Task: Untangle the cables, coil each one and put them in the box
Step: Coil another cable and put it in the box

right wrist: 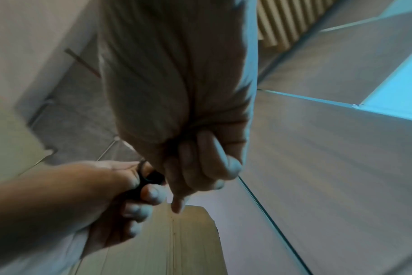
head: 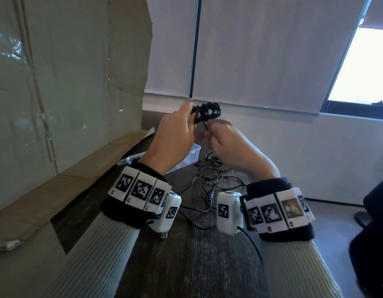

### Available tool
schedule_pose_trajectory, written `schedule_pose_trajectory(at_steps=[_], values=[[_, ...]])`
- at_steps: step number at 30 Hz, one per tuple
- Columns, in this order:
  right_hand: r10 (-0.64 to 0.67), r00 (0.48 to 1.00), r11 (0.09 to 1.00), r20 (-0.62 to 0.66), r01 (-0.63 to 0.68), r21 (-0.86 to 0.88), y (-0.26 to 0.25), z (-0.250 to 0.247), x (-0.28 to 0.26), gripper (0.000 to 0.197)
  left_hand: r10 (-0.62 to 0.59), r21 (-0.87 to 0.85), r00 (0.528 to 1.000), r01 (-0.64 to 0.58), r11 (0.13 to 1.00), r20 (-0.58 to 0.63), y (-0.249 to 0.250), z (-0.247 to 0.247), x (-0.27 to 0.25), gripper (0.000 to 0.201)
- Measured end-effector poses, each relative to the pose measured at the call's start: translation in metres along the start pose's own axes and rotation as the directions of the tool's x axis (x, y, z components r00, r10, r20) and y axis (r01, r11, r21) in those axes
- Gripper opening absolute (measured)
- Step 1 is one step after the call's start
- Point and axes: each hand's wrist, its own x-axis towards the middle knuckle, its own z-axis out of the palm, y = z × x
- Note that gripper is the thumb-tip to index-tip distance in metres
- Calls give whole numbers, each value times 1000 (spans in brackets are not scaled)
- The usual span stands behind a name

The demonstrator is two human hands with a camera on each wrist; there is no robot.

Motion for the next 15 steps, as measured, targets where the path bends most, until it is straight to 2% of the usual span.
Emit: schedule_pose_trajectory(at_steps=[3,6,10,12,15], values=[[38,999,981,17,-34,-191,-12,8,4,17,-147,76,989,148,986,-25,-8,5,4,12],[-8,998,956,-58,-10,-293,-17,2,4,21,-82,152,996,76,985,32,-14,13,2,16],[-65,996,909,-57,36,-415,-22,-19,-5,20,-10,176,998,-1,984,63,-7,12,-1,14],[-93,990,928,-102,49,-369,-19,-28,-9,20,-5,176,993,-15,984,116,-4,8,-1,12],[-110,973,981,-202,73,-182,-9,-35,-14,15,30,188,961,-84,979,274,-3,2,-1,20]])
